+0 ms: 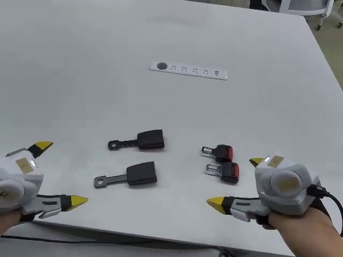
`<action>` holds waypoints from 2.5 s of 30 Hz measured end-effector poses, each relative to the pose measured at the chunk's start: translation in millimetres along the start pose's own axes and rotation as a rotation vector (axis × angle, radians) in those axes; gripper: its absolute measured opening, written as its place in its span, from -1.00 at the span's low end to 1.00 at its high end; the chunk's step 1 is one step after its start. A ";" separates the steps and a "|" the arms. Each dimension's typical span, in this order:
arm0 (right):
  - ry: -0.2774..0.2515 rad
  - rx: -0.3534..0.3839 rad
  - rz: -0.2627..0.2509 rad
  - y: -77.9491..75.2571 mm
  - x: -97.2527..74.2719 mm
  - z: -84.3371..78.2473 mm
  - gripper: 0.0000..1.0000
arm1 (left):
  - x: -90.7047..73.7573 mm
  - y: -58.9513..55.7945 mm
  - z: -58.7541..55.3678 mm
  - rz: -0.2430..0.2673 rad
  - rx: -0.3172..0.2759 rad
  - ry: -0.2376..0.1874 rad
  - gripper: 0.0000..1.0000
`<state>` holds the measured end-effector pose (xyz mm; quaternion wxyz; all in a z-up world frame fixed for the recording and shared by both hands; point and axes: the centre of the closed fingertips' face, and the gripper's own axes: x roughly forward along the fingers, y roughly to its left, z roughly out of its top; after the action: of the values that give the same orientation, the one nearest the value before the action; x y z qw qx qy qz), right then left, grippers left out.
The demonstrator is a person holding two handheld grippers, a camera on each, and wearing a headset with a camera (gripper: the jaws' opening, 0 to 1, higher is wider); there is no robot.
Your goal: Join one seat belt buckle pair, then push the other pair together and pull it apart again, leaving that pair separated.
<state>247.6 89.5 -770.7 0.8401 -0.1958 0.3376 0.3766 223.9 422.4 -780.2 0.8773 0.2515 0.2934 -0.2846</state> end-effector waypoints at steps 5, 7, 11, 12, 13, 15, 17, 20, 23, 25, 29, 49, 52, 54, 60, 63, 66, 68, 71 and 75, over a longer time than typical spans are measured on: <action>-0.004 -0.003 -0.005 2.7 -3.0 -1.0 0.80 | 1.4 -4.3 -3.0 -0.014 0.024 0.018 0.90; -0.001 -0.008 -0.005 3.9 -3.7 -2.2 0.80 | 0.5 -4.2 -2.7 -0.013 0.024 0.018 0.90; 0.000 -0.015 -0.004 5.5 -3.5 -5.1 0.80 | -0.4 -5.2 -3.8 -0.016 0.015 0.025 0.87; 0.007 -0.020 -0.002 6.0 -2.5 -7.2 0.79 | -0.4 -6.2 -4.4 -0.020 0.016 0.029 0.86; 0.009 -0.024 -0.001 6.0 -2.2 -8.0 0.79 | -0.4 -7.7 -3.3 -0.022 0.023 0.028 0.85; 0.010 -0.026 0.000 6.4 -2.9 -7.4 0.79 | -0.2 -9.6 -1.7 -0.027 0.024 0.023 0.85; 0.003 -0.030 0.001 6.3 -4.6 -5.5 0.79 | 0.6 -12.0 -5.0 -0.036 0.029 0.037 0.84; 0.002 -0.046 0.004 6.0 -4.2 -5.8 0.79 | 1.1 -12.0 -6.0 -0.037 0.033 0.043 0.83; 0.005 -0.067 0.006 5.1 -2.9 -6.7 0.79 | 0.7 -11.5 -4.5 -0.037 0.030 0.038 0.82; 0.001 -0.075 0.004 3.9 -3.0 -5.4 0.77 | -0.3 -11.9 -3.5 -0.041 0.029 0.040 0.69; -0.011 -0.083 0.006 2.8 -2.2 -2.4 0.76 | 0.5 -13.9 -3.1 -0.051 0.036 0.042 0.68; -0.027 -0.246 0.075 4.0 11.7 3.8 0.32 | 6.8 -18.6 -9.2 -0.122 0.091 0.106 0.52; -0.009 -0.277 0.100 1.1 16.0 -0.7 0.18 | 14.6 -20.7 -1.0 -0.148 0.081 0.110 0.47; -0.014 -0.273 0.113 -1.7 18.3 -0.2 0.17 | 20.7 -24.3 8.3 -0.166 0.063 0.102 0.40; 0.000 -0.288 0.123 -13.8 24.6 -2.7 0.04 | 43.9 -36.5 19.8 -0.193 0.130 0.143 0.19; 0.008 -0.310 0.118 -23.5 30.0 -5.0 0.04 | 58.3 -39.0 27.9 -0.193 0.105 0.132 0.13; 0.013 -0.308 0.121 -32.7 33.2 -6.9 0.03 | 68.5 -41.2 33.8 -0.194 0.087 0.147 0.10; 0.017 -0.309 0.124 -37.4 34.0 -7.0 0.03 | 72.6 -42.4 40.8 -0.189 0.079 0.162 0.10; 0.020 -0.320 0.123 -46.0 37.4 -8.5 0.04 | 78.8 -50.5 49.7 -0.213 0.065 0.170 0.13; 0.026 -0.315 0.116 -57.1 42.0 -10.5 0.03 | 87.4 -57.9 57.3 -0.239 0.078 0.163 0.14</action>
<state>307.4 67.9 -803.7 0.7715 -0.3099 0.2958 0.4703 266.0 315.6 -813.4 0.8000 0.2709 0.3802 -0.3769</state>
